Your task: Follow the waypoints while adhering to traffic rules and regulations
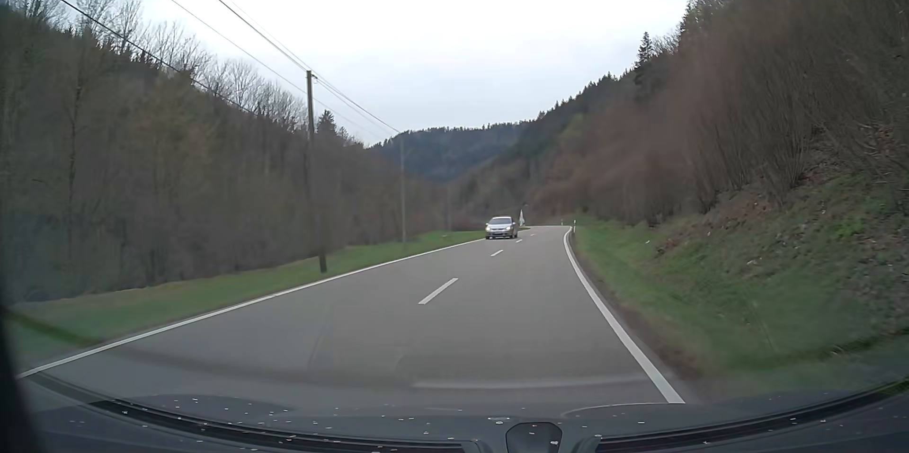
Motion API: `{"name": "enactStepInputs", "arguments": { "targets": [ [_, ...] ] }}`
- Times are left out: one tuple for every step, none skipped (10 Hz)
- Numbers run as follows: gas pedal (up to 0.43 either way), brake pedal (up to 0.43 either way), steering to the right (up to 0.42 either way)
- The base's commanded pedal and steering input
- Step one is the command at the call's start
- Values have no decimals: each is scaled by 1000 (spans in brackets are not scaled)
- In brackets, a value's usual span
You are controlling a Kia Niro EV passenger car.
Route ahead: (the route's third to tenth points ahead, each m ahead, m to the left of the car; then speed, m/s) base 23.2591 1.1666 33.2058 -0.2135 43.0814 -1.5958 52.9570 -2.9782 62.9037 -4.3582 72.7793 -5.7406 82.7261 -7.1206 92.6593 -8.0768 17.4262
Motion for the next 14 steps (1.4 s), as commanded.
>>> {"name": "enactStepInputs", "arguments": {
  "targets": [
    [0,0,36],
    [47,0,36],
    [157,0,35],
    [189,0,30],
    [228,0,27],
    [248,0,26],
    [268,0,23],
    [280,0,22],
    [299,0,22],
    [311,0,21],
    [319,0,20],
    [350,0,13],
    [398,0,11],
    [409,0,11]
  ]
}}
